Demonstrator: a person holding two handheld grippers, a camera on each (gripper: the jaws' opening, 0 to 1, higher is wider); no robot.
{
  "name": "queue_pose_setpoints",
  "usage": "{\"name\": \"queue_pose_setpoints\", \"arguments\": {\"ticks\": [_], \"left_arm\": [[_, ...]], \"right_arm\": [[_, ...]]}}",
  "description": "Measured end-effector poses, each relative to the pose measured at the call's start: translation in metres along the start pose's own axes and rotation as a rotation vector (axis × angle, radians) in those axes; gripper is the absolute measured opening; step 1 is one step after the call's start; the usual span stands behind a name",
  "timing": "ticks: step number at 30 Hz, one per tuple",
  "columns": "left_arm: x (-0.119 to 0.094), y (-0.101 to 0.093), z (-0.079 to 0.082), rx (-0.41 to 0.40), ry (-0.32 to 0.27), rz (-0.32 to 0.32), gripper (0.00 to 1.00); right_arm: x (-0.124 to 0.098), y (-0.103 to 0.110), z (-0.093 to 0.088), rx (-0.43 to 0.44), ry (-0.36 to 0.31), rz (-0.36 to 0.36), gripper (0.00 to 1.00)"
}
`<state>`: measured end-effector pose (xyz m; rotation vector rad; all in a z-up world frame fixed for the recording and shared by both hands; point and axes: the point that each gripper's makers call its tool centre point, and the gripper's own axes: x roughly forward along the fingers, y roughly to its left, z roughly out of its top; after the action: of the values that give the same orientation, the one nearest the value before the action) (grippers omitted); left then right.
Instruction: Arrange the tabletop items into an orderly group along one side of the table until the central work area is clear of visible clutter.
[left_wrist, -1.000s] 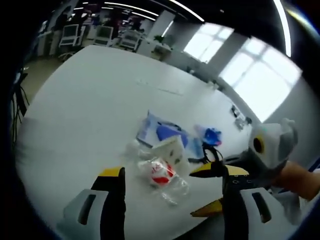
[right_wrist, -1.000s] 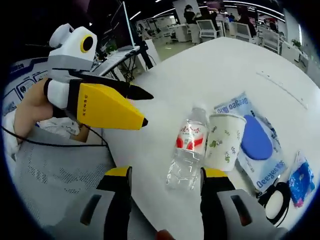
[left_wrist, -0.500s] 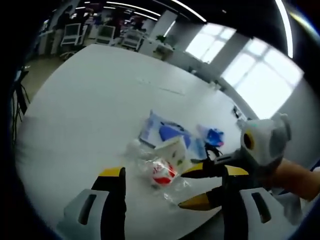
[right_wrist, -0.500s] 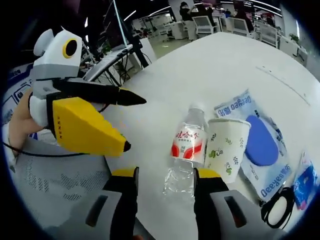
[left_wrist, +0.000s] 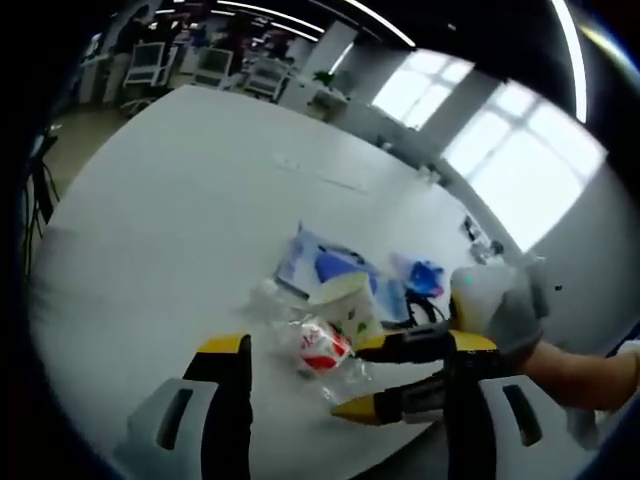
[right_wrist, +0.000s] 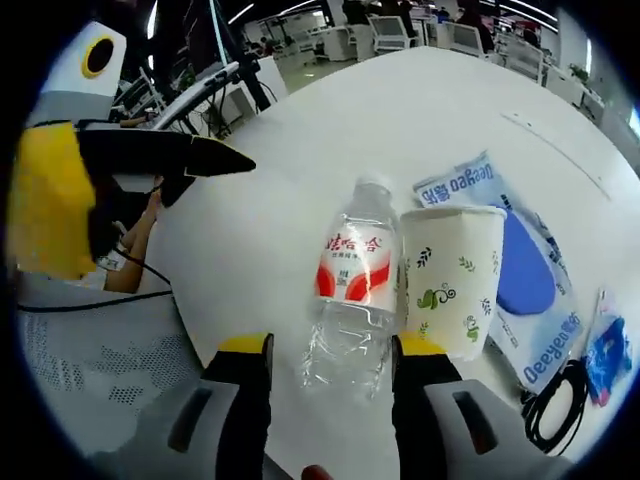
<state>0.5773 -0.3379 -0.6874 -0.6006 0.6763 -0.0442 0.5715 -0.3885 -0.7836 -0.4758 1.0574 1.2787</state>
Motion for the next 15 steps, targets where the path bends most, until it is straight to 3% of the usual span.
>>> {"name": "queue_pose_setpoints", "arguments": {"ticks": [7,13,15], "left_arm": [[-0.001,0.002,0.0,0.001,0.001,0.008,0.72],[-0.002,0.005,0.003,-0.021,-0.009,0.011,0.73],[-0.003,0.004,0.004,-0.037,-0.015,0.006,0.75]], "right_arm": [[0.006,-0.004,0.001,-0.005,0.002,-0.039,0.46],[0.011,-0.013,-0.004,0.027,-0.01,-0.077,0.39],[0.014,-0.011,-0.003,0.099,-0.036,-0.057,0.38]]}}
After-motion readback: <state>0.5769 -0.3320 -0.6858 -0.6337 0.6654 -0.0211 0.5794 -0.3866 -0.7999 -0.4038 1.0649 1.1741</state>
